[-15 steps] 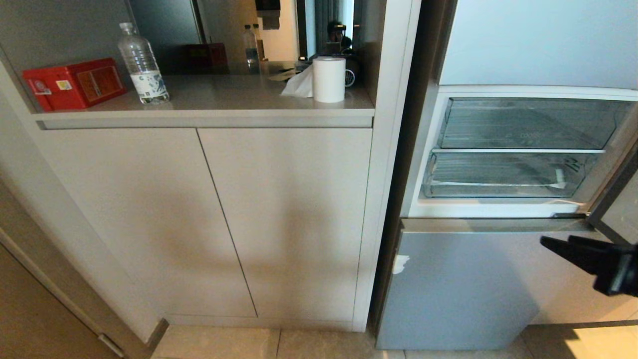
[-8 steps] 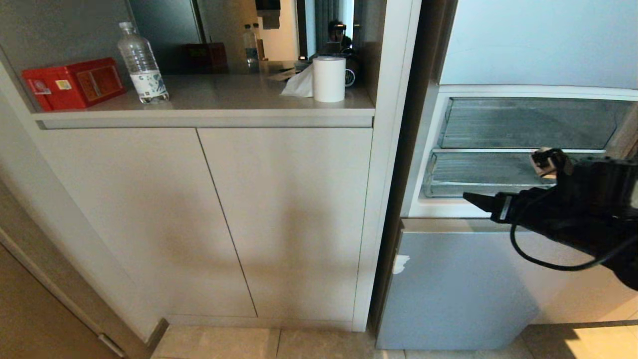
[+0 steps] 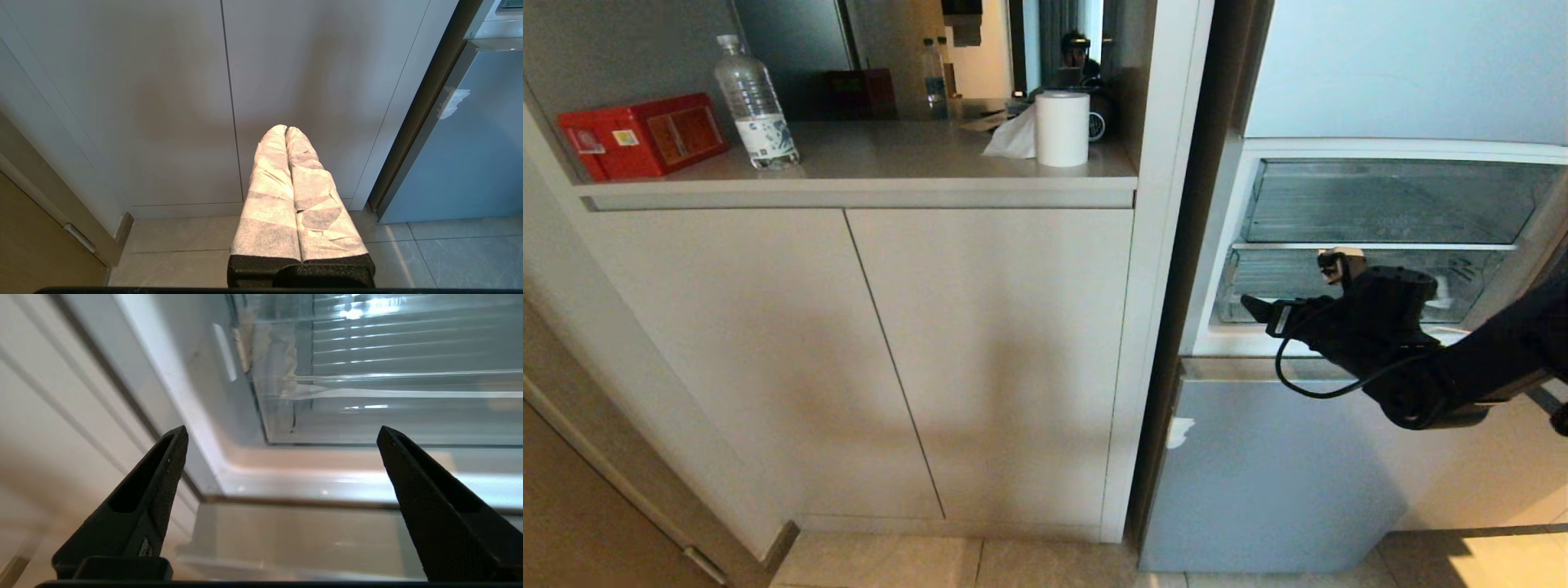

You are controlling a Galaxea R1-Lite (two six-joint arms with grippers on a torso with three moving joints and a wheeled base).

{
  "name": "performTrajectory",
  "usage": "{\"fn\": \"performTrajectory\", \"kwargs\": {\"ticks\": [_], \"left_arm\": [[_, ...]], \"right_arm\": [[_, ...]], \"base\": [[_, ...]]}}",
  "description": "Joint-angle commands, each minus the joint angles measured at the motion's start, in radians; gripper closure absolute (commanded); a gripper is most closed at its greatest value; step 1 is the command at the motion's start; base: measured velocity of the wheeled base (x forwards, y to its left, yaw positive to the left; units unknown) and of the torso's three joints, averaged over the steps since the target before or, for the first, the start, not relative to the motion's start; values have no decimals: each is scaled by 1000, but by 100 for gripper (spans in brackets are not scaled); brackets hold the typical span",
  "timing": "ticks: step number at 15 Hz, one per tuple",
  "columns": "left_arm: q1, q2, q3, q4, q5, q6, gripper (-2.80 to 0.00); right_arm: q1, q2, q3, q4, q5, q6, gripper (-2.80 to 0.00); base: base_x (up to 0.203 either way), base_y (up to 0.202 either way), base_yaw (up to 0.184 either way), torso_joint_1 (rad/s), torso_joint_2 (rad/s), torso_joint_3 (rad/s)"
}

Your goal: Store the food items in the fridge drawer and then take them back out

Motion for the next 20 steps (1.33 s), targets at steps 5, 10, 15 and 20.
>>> {"fn": "performTrajectory", "kwargs": {"ticks": [5, 10, 15, 20], "left_arm": [[0, 1, 2, -1, 0, 0, 0], [0, 1, 2, 0, 0, 0, 0], [0, 1, 2, 0, 0, 0, 0], [0, 1, 2, 0, 0, 0, 0]], "right_arm": [[25, 122, -169, -7, -54, 1, -280], [39, 158, -252, -6, -96, -5, -280], [42, 212, -349, -6, -160, -36, -280], [56, 243, -405, -5, -165, -53, -280]], "base": [[0, 0, 0, 0, 0, 0], [0, 0, 0, 0, 0, 0], [0, 0, 0, 0, 0, 0], [0, 0, 0, 0, 0, 0]]}}
